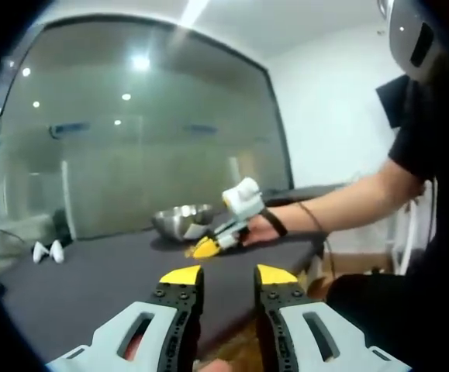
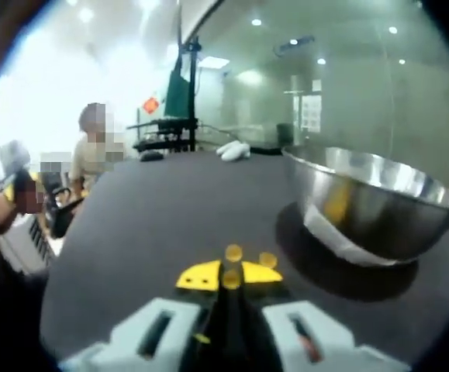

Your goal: Pick up the QQ candy scattered on the table and place it into the stainless steel bowl on the table

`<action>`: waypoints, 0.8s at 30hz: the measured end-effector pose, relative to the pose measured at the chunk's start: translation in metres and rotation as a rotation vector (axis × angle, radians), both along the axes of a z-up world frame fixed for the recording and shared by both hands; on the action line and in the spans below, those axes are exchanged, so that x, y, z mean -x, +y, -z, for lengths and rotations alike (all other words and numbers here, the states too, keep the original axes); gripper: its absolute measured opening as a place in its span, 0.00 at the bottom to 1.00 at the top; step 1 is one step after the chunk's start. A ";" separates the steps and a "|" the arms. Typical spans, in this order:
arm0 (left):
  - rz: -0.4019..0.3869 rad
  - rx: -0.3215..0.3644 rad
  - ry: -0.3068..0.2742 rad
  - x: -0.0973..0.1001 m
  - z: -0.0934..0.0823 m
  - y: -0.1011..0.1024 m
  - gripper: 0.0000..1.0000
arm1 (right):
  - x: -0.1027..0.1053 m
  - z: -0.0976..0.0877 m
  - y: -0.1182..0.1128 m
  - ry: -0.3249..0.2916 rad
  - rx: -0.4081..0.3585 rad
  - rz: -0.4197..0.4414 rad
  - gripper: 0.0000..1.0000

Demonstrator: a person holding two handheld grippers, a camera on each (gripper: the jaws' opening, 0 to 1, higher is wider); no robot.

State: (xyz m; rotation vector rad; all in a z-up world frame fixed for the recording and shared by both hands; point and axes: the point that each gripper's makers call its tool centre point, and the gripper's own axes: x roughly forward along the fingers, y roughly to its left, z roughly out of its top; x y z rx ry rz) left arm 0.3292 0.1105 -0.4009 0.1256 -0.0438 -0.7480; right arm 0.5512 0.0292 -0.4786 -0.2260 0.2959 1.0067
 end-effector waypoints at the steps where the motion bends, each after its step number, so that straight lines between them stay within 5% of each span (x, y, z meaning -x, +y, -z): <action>1: 0.002 0.001 -0.001 0.000 0.000 0.000 0.28 | 0.001 -0.002 -0.001 -0.008 0.000 0.000 0.09; 9: 0.014 -0.004 0.005 -0.001 0.002 -0.005 0.28 | 0.008 -0.043 -0.021 -0.106 -0.060 -0.035 0.09; 12: 0.028 -0.007 0.003 -0.001 0.002 -0.011 0.28 | -0.014 -0.078 -0.045 -0.182 -0.100 0.018 0.10; 15: 0.040 -0.009 0.000 -0.001 0.001 -0.017 0.28 | -0.041 -0.108 -0.069 -0.194 -0.165 0.127 0.09; 24: 0.061 -0.010 -0.012 0.003 -0.004 -0.029 0.28 | -0.093 -0.144 -0.072 -0.199 -0.192 0.266 0.10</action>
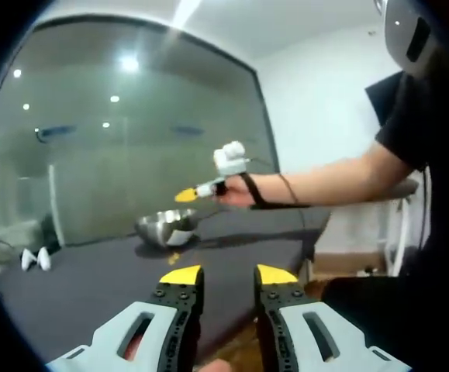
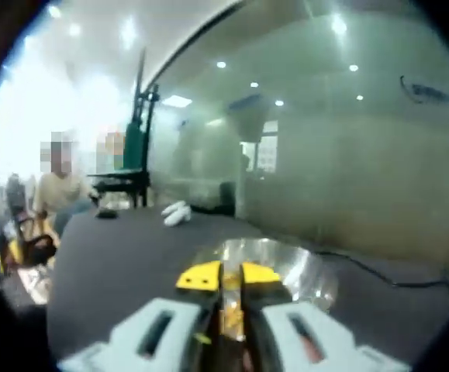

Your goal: Pick up the QQ candy scattered on the table and place it into the stainless steel bowl on the table

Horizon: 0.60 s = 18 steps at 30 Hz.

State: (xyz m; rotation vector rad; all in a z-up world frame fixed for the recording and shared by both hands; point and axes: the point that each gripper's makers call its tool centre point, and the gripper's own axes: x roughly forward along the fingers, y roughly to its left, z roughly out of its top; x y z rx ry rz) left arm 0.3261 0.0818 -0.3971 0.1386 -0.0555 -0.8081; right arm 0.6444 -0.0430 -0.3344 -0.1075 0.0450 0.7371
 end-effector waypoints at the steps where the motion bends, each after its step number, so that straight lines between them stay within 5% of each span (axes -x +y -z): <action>1: -0.006 0.002 0.002 0.000 0.000 0.001 0.28 | -0.004 -0.001 0.003 0.005 0.000 -0.002 0.10; 9: -0.034 0.015 0.002 -0.001 -0.006 0.010 0.28 | -0.028 0.011 0.011 0.040 0.036 0.017 0.10; 18: -0.027 0.002 0.019 -0.003 0.002 0.009 0.28 | -0.033 0.026 0.010 0.066 0.054 0.018 0.10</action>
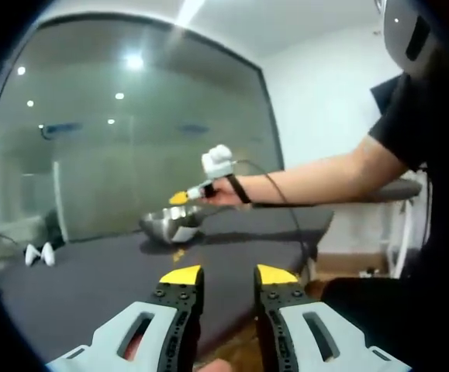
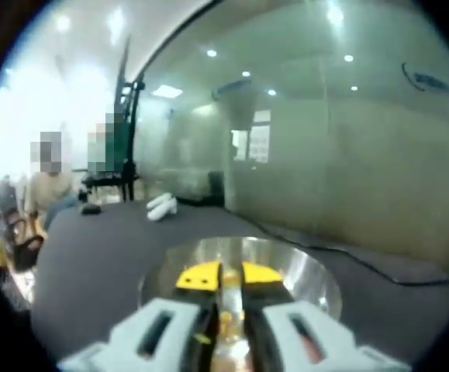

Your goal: Pick up the QQ candy scattered on the table and place it into the stainless steel bowl on the table

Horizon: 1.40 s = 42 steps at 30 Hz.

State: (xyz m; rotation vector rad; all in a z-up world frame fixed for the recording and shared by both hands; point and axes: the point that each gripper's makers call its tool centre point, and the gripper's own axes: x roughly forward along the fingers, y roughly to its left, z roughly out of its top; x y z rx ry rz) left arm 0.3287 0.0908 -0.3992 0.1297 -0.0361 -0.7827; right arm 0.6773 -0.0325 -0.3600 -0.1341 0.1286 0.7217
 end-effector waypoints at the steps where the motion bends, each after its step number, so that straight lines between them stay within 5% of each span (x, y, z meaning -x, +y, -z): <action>1: 0.000 0.002 -0.001 0.000 0.000 0.000 0.28 | 0.000 0.001 0.000 0.001 0.004 0.001 0.11; 14: -0.001 -0.001 0.011 0.000 0.004 -0.003 0.28 | 0.002 0.009 -0.008 0.008 0.022 0.009 0.16; 25: 0.017 -0.012 0.008 0.000 0.004 -0.012 0.28 | 0.027 0.003 -0.016 -0.006 0.011 -0.005 0.16; 32: 0.023 -0.006 0.004 0.000 0.001 -0.012 0.28 | 0.065 0.008 -0.025 -0.016 0.013 -0.043 0.16; 42: 0.043 0.002 0.001 0.000 0.001 -0.019 0.28 | 0.123 0.047 -0.038 0.026 0.058 -0.095 0.17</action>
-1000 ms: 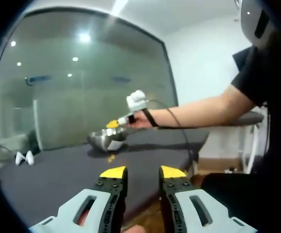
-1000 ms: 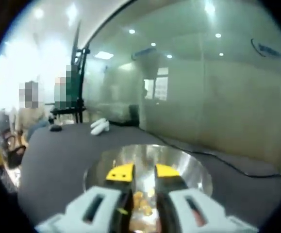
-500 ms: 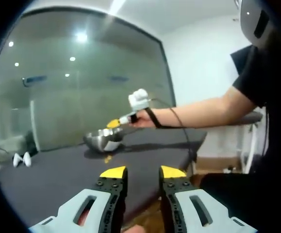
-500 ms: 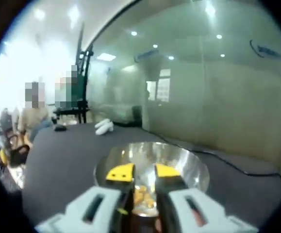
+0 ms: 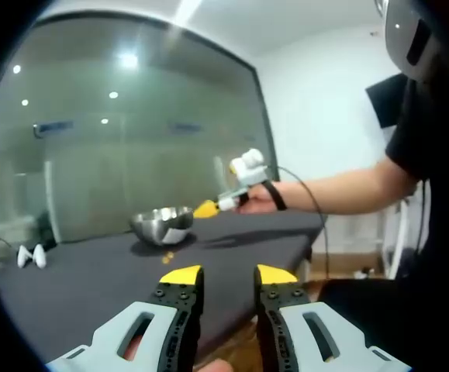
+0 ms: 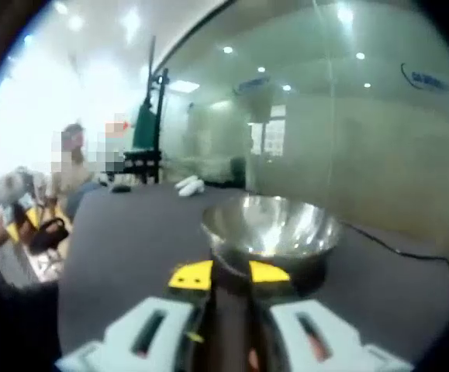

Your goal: Pick up the QQ candy scattered on the table and place it into the stainless steel bowl on the table

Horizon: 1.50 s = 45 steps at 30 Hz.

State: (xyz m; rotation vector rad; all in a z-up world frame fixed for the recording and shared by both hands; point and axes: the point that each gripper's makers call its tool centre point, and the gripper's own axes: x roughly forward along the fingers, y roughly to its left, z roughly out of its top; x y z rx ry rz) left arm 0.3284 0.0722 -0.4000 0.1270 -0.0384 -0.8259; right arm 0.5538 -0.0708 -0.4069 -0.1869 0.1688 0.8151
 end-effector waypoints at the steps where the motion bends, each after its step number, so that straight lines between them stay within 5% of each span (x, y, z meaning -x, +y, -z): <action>1: 0.001 0.000 0.001 0.000 0.000 0.000 0.28 | 0.005 0.003 -0.002 0.005 0.004 -0.004 0.17; 15: 0.012 0.003 0.001 0.000 0.001 -0.003 0.28 | 0.031 0.040 0.002 0.074 0.048 -0.048 0.18; 45: -0.048 0.022 0.010 -0.003 0.004 0.024 0.28 | -0.019 0.072 0.073 0.160 0.058 -0.110 0.18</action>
